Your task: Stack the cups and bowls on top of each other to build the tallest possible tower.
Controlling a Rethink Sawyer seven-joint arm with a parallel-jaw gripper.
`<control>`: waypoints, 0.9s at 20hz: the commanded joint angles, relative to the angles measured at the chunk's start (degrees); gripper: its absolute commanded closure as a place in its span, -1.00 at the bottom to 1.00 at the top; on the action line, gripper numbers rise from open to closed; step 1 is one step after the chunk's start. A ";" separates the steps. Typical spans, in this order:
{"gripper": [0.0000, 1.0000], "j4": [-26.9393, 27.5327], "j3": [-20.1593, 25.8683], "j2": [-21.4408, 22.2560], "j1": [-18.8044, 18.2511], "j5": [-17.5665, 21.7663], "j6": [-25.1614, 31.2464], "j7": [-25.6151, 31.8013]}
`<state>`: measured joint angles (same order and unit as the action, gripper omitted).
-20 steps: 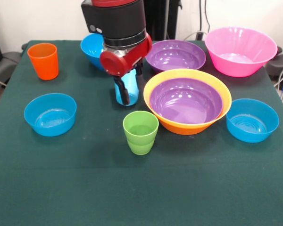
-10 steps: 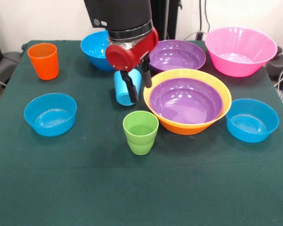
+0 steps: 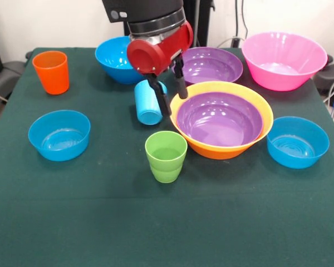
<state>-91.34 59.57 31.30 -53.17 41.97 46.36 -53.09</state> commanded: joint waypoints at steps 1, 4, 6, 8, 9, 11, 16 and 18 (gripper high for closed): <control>-1.00 -0.63 2.71 -2.22 0.90 5.40 0.23 24.19; -1.00 0.91 0.80 -1.88 2.43 7.24 4.21 27.06; -1.00 1.95 0.48 -2.23 3.03 7.38 7.08 31.01; -1.00 2.61 1.17 -3.64 3.18 6.58 10.38 37.49; -1.00 2.79 1.40 -4.35 3.34 6.24 11.82 40.50; -1.00 3.24 1.58 -5.47 3.63 5.58 14.28 45.40; -1.00 3.97 0.99 -6.15 4.16 4.40 14.78 48.09; -1.00 3.82 0.97 -5.98 4.28 3.34 14.13 47.31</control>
<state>-90.20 61.21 28.79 -51.72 43.64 54.38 -24.04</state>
